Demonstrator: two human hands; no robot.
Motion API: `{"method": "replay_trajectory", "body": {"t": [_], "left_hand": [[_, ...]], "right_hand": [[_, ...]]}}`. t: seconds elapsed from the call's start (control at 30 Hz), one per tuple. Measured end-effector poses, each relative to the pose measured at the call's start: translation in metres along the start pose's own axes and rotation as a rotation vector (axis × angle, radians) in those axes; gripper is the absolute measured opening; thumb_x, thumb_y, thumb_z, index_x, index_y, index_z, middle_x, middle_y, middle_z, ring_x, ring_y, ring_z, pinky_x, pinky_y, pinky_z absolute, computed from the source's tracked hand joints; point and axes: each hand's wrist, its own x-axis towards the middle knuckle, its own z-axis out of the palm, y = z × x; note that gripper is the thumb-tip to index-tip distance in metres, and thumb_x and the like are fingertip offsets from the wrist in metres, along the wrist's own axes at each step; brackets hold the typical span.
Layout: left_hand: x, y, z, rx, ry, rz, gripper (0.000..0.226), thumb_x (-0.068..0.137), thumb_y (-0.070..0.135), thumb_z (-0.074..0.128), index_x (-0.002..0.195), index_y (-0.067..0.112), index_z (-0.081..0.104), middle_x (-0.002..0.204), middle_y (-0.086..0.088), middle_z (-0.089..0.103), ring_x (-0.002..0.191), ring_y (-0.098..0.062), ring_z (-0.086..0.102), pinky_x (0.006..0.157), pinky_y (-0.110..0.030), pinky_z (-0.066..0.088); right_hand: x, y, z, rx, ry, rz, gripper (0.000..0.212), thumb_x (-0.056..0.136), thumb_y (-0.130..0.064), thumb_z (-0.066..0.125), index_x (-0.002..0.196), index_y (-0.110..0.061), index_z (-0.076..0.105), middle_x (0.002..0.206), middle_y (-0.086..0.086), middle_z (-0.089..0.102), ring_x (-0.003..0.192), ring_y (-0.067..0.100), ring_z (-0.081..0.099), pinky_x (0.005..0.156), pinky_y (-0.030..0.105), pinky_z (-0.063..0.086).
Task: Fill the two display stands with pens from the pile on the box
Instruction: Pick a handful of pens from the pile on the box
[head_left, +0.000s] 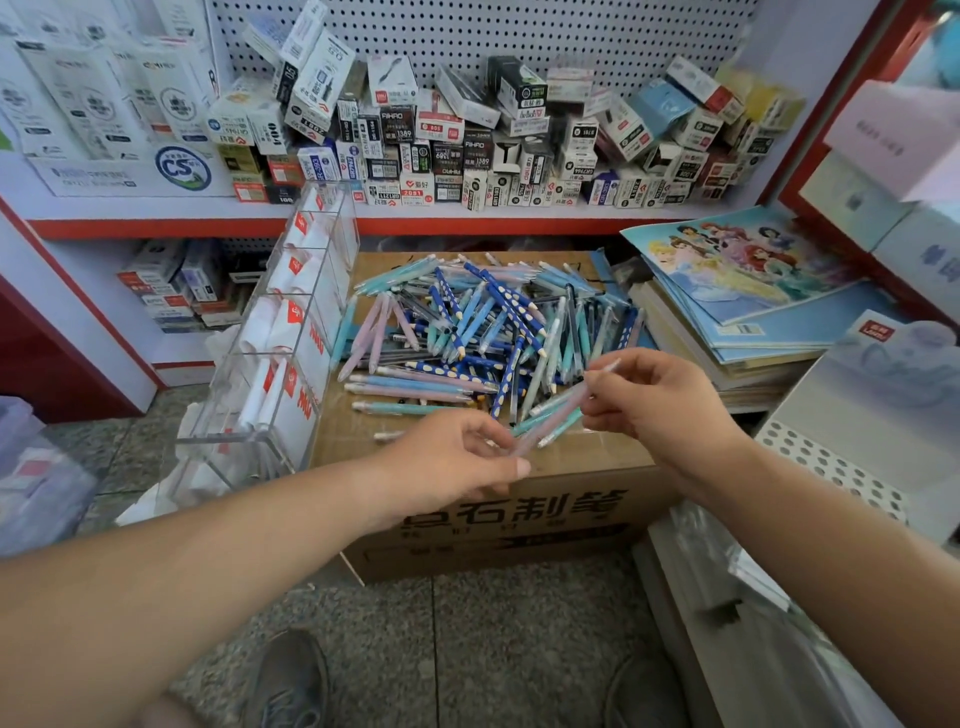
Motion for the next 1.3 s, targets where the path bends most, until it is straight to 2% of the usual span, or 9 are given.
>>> {"method": "replay_trajectory", "body": {"t": [0.17,0.3,0.5,0.6,0.67,0.77,0.87,1.0,1.3], "left_hand": [[0.01,-0.002,-0.009,-0.496,0.174,-0.05,0.014,0.085,0.002,0.076,0.098,0.003,0.07,0.086,-0.012,0.071,0.073,-0.018,0.069,0.066,-0.028,0.061],[0.016,0.0,-0.004,-0.737,0.102,-0.035,0.015,0.088,0.001,0.07,0.103,0.0,0.072,0.083,-0.01,0.072,0.072,-0.016,0.068,0.066,-0.026,0.061],[0.021,0.003,0.01,-0.62,0.04,-0.108,0.016,0.098,0.021,0.064,0.102,0.008,0.072,0.091,-0.012,0.075,0.085,-0.024,0.073,0.079,-0.036,0.06],[0.023,0.004,-0.002,-0.555,0.074,-0.116,0.018,0.103,0.024,0.057,0.104,0.009,0.066,0.102,-0.018,0.076,0.096,-0.035,0.076,0.076,-0.042,0.062],[0.023,0.003,-0.008,-0.507,0.084,-0.122,0.019,0.105,0.024,0.054,0.108,0.007,0.062,0.101,-0.017,0.077,0.094,-0.035,0.076,0.075,-0.043,0.063],[0.025,0.0,-0.011,-0.475,0.091,-0.136,0.015,0.103,0.017,0.058,0.112,0.005,0.063,0.101,-0.017,0.077,0.093,-0.033,0.077,0.073,-0.043,0.063],[0.028,-0.003,-0.01,-0.449,0.079,-0.142,0.015,0.1,0.008,0.061,0.114,0.007,0.064,0.104,-0.019,0.077,0.094,-0.032,0.077,0.076,-0.043,0.064],[0.031,-0.003,-0.01,-0.421,0.04,-0.128,0.019,0.1,0.006,0.061,0.117,0.012,0.065,0.104,-0.018,0.077,0.096,-0.031,0.076,0.082,-0.043,0.064],[0.03,-0.006,-0.008,-0.396,0.023,-0.128,0.017,0.101,0.007,0.06,0.117,0.01,0.062,0.103,-0.017,0.078,0.096,-0.029,0.077,0.078,-0.041,0.064]], "right_hand": [[-0.007,0.012,-0.012,0.205,-0.166,0.24,0.009,0.082,0.004,0.073,0.087,0.004,0.064,0.08,0.019,0.068,0.069,0.024,0.069,0.065,0.03,0.064],[-0.014,0.03,-0.005,0.129,-0.331,0.32,0.025,0.066,0.003,0.081,0.088,0.002,0.07,0.079,0.02,0.069,0.068,0.025,0.069,0.065,0.031,0.062],[-0.007,0.033,0.021,0.028,-0.358,0.175,0.01,0.082,-0.002,0.079,0.09,-0.002,0.074,0.084,0.018,0.074,0.07,0.023,0.069,0.07,0.034,0.063],[0.02,0.037,0.002,-0.721,-0.168,-0.151,0.008,0.091,-0.017,0.076,0.085,-0.022,0.073,0.085,-0.007,0.073,0.075,0.005,0.066,0.07,0.017,0.054],[0.035,0.04,-0.009,-0.983,-0.127,-0.266,0.013,0.093,-0.023,0.073,0.092,-0.034,0.067,0.096,-0.018,0.06,0.081,-0.002,0.058,0.07,0.01,0.045],[0.049,0.05,-0.014,-1.085,-0.236,-0.332,0.022,0.094,-0.026,0.072,0.115,-0.031,0.071,0.109,-0.014,0.049,0.09,0.002,0.055,0.089,0.022,0.052],[0.057,0.05,-0.011,-1.224,-0.326,-0.415,0.035,0.095,-0.033,0.07,0.129,-0.033,0.067,0.111,-0.011,0.046,0.102,0.011,0.052,0.091,0.026,0.046],[0.063,0.041,-0.011,-1.337,-0.357,-0.493,0.022,0.095,-0.035,0.069,0.117,-0.03,0.07,0.106,-0.009,0.043,0.097,0.011,0.046,0.082,0.025,0.041],[0.059,0.037,-0.006,-1.373,-0.437,-0.472,0.021,0.095,-0.032,0.068,0.116,-0.03,0.064,0.109,-0.01,0.043,0.105,0.011,0.046,0.093,0.032,0.048]]}}
